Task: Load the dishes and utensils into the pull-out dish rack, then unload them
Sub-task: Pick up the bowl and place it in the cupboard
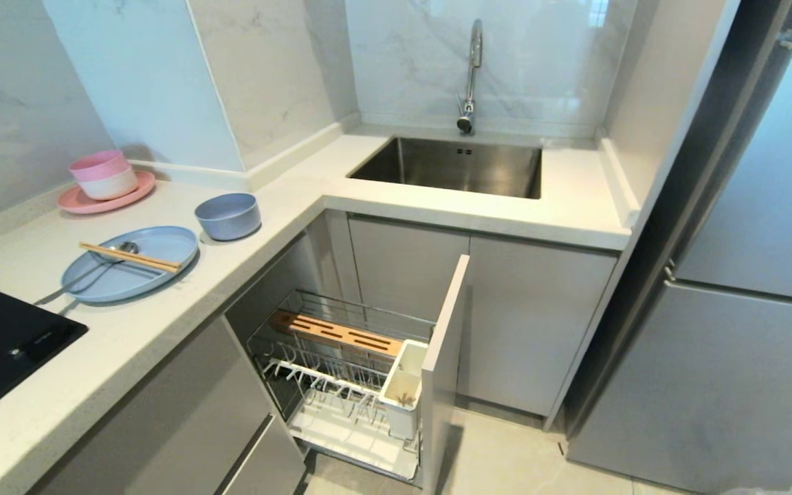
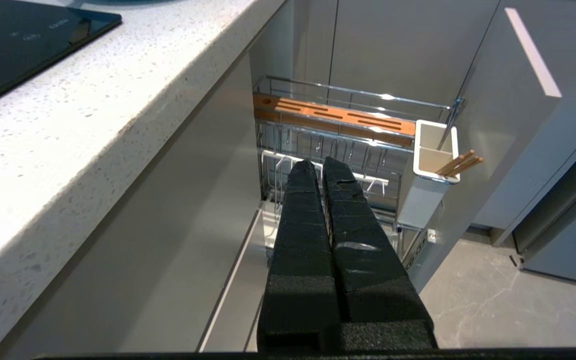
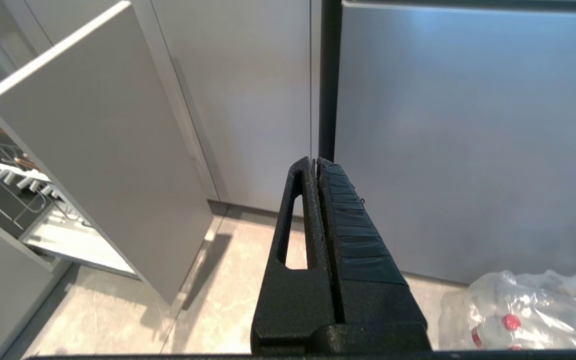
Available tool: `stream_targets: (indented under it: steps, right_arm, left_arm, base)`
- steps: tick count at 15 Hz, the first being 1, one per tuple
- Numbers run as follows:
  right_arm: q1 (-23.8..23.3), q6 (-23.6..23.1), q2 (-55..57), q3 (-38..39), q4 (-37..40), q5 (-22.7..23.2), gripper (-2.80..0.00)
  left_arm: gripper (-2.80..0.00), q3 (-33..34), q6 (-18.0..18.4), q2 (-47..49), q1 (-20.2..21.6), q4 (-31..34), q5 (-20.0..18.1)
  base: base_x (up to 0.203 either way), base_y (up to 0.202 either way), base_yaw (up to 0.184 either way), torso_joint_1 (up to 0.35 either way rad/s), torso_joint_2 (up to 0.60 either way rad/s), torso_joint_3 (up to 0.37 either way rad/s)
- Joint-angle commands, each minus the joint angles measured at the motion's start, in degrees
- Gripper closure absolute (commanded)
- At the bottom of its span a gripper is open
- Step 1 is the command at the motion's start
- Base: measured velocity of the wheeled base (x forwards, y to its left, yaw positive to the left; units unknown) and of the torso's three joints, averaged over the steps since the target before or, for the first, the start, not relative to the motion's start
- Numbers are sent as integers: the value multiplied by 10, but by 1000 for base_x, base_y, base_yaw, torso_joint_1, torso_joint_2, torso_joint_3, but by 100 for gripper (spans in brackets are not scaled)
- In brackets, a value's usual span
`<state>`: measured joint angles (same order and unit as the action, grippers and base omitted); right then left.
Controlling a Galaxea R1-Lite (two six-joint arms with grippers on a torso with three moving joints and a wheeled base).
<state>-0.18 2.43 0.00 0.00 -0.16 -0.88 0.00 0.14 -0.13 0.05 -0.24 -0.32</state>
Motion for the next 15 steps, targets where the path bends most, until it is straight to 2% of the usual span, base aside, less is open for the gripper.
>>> stream_targets:
  steps: [1,15]
  right_arm:
    - [1,0,1,0,0,0,0]
    - [0,0,0,0,0,0,0]
  left_arm:
    - [0,0,-1,0,0,0,1]
    - [0,0,1,0,-1,0,0]
  base:
    - [0,0,0,2,2,-188]
    - [0,0,0,4,3,-198]
